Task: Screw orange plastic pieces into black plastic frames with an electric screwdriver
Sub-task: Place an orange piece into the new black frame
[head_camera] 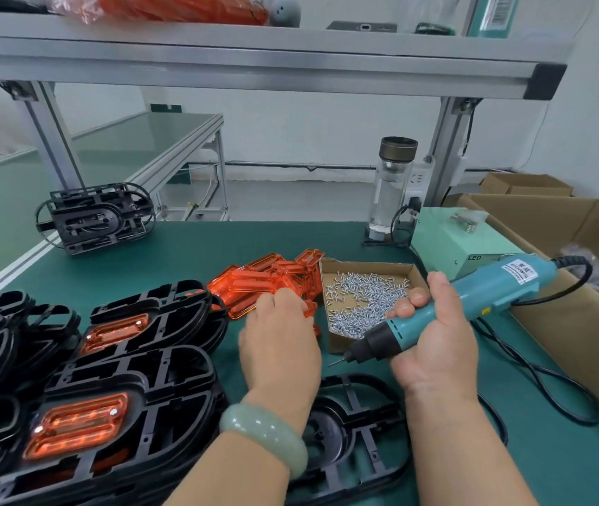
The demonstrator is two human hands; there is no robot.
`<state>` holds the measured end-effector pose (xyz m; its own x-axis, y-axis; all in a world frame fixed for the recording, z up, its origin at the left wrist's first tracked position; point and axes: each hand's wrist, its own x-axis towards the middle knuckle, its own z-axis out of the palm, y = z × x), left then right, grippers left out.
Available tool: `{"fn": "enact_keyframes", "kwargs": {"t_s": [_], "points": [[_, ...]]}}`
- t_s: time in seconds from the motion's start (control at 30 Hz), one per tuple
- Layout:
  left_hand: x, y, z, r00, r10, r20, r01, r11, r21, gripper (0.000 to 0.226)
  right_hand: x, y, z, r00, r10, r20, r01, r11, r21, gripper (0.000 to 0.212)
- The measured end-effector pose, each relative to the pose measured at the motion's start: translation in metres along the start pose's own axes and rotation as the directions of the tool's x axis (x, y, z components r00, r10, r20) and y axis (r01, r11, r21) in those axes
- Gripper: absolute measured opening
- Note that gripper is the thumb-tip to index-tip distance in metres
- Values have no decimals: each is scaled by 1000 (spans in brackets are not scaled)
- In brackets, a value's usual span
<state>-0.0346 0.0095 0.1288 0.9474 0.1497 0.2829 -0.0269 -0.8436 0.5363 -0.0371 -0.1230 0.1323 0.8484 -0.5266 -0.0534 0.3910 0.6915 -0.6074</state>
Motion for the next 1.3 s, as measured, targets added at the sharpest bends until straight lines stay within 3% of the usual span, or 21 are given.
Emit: {"fn": "enact_keyframes", "kwargs": {"t_s": [0.27,0.43,0.6,0.73,1.0,1.17,1.3], "points": [[-45,-15,6,984,102,149,-56,957,-284,24,5,-7,-3,995,-32,-95,28,999,-41,18],[-43,-19,3,940,251,230,-175,936,-305,26,5,-10,-4,994,-56,-93,52,998,-38,17],[-40,-19,-3,903,289,319,-134,893,-429,20,5,-12,-4,995,-49,-82,44,997,-69,17],[-51,-13,-5,926,299,230,-157,860,-485,19,6,-16,-6,997,-41,-60,36,997,-71,17],[-67,-24,-37,926,361,112,-260,823,-505,71,5,-12,-3,998,-30,-51,26,997,-78,15],[-68,-24,-48,897,440,31,-389,822,-416,76,5,-9,-2,999,-34,-34,30,994,-105,14],[-67,-23,-51,894,446,46,-401,840,-366,70,5,-7,-3,999,-22,-30,19,994,-106,15]]}}
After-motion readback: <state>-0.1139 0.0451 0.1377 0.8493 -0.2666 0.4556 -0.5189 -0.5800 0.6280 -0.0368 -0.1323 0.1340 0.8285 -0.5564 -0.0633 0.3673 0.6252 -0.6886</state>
